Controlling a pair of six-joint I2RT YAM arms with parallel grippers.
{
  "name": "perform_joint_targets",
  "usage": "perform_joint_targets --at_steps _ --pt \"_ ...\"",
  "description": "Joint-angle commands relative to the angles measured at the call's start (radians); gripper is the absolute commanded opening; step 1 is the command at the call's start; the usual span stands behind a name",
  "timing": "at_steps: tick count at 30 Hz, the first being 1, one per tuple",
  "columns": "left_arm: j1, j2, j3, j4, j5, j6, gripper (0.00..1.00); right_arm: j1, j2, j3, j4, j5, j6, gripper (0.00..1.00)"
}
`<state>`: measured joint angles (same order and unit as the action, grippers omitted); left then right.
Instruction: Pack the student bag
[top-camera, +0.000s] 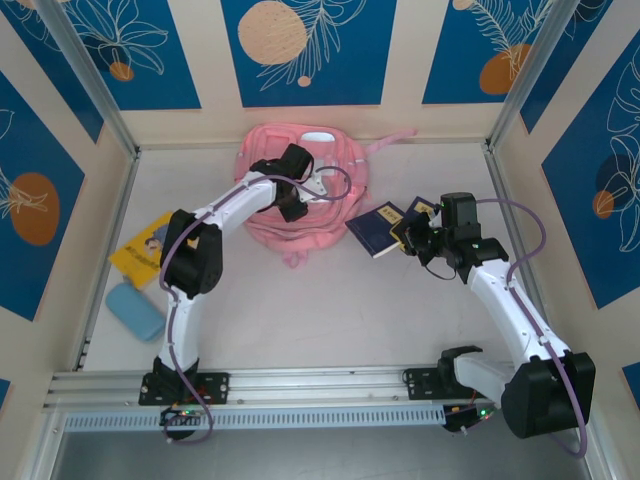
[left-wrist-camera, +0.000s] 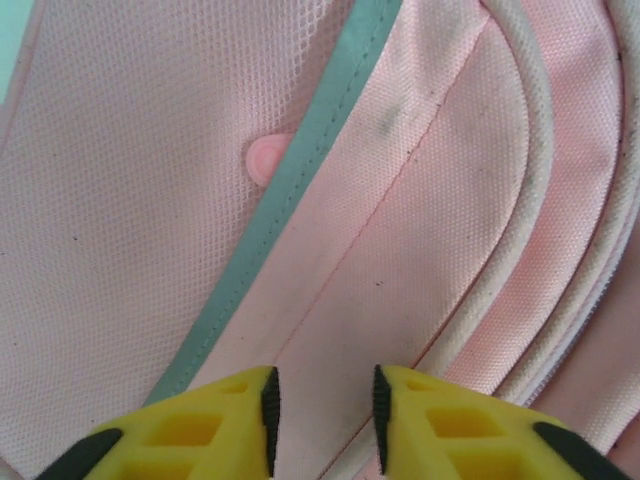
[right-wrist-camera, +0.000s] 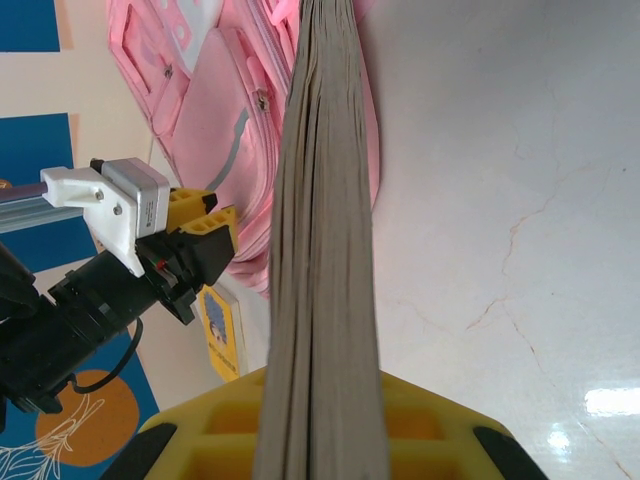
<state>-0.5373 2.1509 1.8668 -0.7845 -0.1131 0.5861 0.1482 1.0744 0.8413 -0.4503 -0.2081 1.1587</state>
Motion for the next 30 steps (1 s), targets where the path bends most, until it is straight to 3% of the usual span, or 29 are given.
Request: perform_joint_targets --at_steps 1,5,14,18,25,28,30 --pt "-0.002 0.006 0.05 -0.032 0.018 0.024 0.44 -0.006 -0.033 -0.001 0.005 0.001 0.009 0.0" --pt "-0.002 0.051 0.084 -0.12 0.043 0.049 0.58 -0.006 -0.039 -0.008 0.003 -0.003 0.012 0.0" --pt "-0.001 0.116 0.131 -0.128 0.13 0.017 0.65 -0.007 -0.028 -0.01 0.015 -0.01 0.015 0.0" --pt "0.0 0.139 0.141 -0.088 0.055 0.011 0.61 -0.006 -0.03 -0.011 0.013 -0.008 0.019 0.0" --pt "-0.001 0.14 0.147 -0.024 0.004 0.012 0.43 -0.007 -0.031 -0.013 0.013 -0.007 0.025 0.0" --pt "-0.001 0.138 0.149 -0.015 0.004 0.017 0.42 -0.004 -0.033 -0.013 0.014 -0.007 0.027 0.0" --pt "-0.001 0.143 0.155 -0.022 0.005 0.023 0.47 -0.004 -0.034 -0.013 0.014 -0.006 0.027 0.0"
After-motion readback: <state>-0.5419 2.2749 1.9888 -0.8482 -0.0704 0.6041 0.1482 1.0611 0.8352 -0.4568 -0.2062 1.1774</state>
